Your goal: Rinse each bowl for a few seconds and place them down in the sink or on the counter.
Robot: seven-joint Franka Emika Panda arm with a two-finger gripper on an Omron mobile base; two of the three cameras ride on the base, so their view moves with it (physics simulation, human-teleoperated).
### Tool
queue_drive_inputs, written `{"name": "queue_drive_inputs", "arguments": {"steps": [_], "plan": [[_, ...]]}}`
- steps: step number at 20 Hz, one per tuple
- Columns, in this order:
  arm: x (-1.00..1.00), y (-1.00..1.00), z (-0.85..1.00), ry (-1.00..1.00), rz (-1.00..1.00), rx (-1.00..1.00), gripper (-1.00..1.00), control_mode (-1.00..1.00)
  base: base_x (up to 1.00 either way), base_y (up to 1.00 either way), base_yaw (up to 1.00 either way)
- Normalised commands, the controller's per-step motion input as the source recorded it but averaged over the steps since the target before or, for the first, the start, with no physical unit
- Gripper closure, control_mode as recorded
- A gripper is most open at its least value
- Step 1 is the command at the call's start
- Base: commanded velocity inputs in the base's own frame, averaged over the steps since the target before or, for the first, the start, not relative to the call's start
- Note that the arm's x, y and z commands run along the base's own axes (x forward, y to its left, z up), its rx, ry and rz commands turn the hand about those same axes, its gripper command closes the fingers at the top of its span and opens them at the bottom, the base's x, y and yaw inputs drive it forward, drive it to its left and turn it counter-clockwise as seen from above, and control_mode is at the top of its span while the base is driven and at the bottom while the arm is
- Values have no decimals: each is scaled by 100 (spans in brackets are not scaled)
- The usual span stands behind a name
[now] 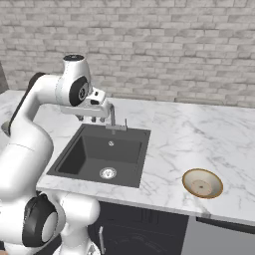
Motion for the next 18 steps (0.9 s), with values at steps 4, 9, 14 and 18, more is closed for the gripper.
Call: {"name": "queue_drive_inputs", "arguments": {"steps": [4, 9, 14, 18], "plan": [[-10, 0, 0, -3, 0, 0, -100, -100, 0, 0, 0], [-40, 0, 0, -8, 0, 0, -100, -100, 0, 0, 0], [-38, -9, -3, -7, -1, 0, -100, -100, 0, 0, 0], [-21, -21, -4, -13, 0, 0, -100, -100, 0, 0, 0]]}}
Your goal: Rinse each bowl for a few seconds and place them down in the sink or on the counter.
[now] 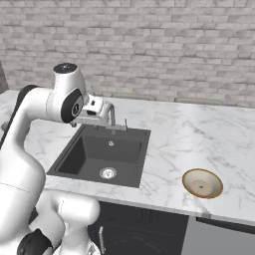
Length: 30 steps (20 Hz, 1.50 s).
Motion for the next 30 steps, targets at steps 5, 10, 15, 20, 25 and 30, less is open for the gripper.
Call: {"name": "queue_drive_inputs", "arguments": {"steps": [5, 10, 15, 20, 25, 30], "plan": [[-13, -26, 0, -13, 5, 0, -100, -100, 0, 0, 0], [-3, -29, 0, -14, 7, 0, -100, -100, 0, 0, 0], [1, -23, 0, -11, 7, 0, -100, -100, 0, 0, 0], [11, -21, -11, -8, 6, 2, -100, -100, 0, 0, 0], [23, -14, -20, -7, 5, 2, -100, -100, 0, 0, 0], [29, -7, -16, -6, 4, 0, -100, -100, 0, 0, 0]]}}
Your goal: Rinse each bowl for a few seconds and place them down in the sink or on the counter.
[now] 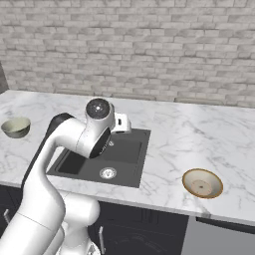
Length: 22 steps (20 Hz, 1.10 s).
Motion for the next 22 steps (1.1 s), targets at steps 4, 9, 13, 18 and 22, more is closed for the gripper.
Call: {"name": "queue_drive_inputs", "arguments": {"steps": [4, 9, 13, 18, 22], "plan": [[32, 0, -18, -5, 4, 0, -100, -100, 0, 0, 0], [22, -2, -15, -8, 4, 0, -100, -100, 0, 0, 0], [16, -3, -15, -9, 5, 0, -100, -100, 0, 0, 0], [15, -1, -16, -10, 5, 0, -100, -100, 0, 0, 0], [20, 0, -13, -7, 5, 0, -100, -100, 0, 0, 0]]}}
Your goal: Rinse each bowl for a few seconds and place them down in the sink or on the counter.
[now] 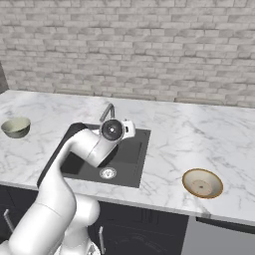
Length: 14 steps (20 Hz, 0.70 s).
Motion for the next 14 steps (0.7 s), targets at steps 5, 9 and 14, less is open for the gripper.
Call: {"name": "queue_drive_inputs", "arguments": {"steps": [5, 9, 14], "plan": [[17, 0, -21, -8, 5, 0, -100, -100, 0, 0, 0], [16, 0, -20, -9, 5, 0, -100, -100, 0, 0, 0], [21, 0, -21, -7, 4, 0, -100, -100, 0, 0, 0]]}}
